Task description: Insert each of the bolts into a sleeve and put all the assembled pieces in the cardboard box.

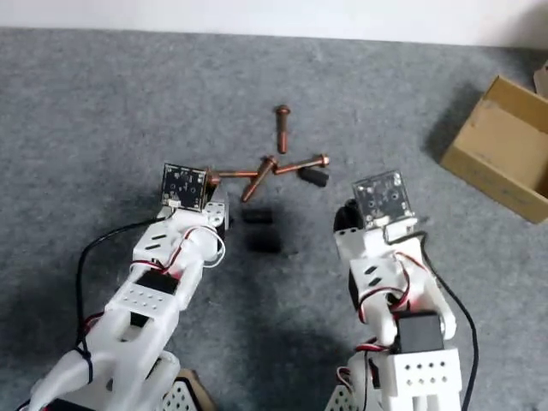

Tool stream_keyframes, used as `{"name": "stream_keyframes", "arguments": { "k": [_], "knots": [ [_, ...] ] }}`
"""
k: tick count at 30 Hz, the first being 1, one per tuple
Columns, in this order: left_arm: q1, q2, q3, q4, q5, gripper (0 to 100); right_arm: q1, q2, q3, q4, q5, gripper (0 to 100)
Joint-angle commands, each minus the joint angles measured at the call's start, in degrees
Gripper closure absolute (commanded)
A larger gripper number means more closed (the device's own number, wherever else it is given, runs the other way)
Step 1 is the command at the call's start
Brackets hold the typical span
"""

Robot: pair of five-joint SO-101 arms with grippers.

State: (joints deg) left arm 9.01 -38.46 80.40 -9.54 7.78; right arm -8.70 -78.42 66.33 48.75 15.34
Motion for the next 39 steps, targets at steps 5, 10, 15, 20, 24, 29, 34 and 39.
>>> {"name": "stream_keyframes", "arguments": {
  "k": [5,10,15,20,24,29,34,39],
  "knots": [
    [0.9,-2.1,0.5,-4.9,0.4,99,-6.9,-5.6,4.8,-4.4,-3.7,99.4],
    [1.1,-2.1,3.9,-13.6,0.4,99,-7.3,-9.8,13.9,-13.9,-4.7,99.4],
    [1.0,-2.1,4.9,-16.4,0.3,99,-7.4,-16.3,25.4,-23.3,-4.7,99.4],
    [1.3,-2.1,4.7,-16.4,0.3,99,-11.9,-24.0,32.7,-24.4,-4.4,99.4],
    [1.3,-2.1,4.4,-16.5,0.3,99,-13.8,-27.1,35.5,-24.4,-4.4,99.4],
    [1.3,-2.0,5.9,-25.6,0.4,99,-13.8,-25.7,35.5,-24.2,-4.7,99.4],
    [1.3,-2.1,9.4,-37.0,0.4,99,-13.8,-25.5,35.5,-23.3,-4.7,99.4],
    [1.7,-2.1,9.4,-37.6,0.4,99,-13.8,-25.5,35.6,-22.3,-4.5,99.4]
  ]
}}
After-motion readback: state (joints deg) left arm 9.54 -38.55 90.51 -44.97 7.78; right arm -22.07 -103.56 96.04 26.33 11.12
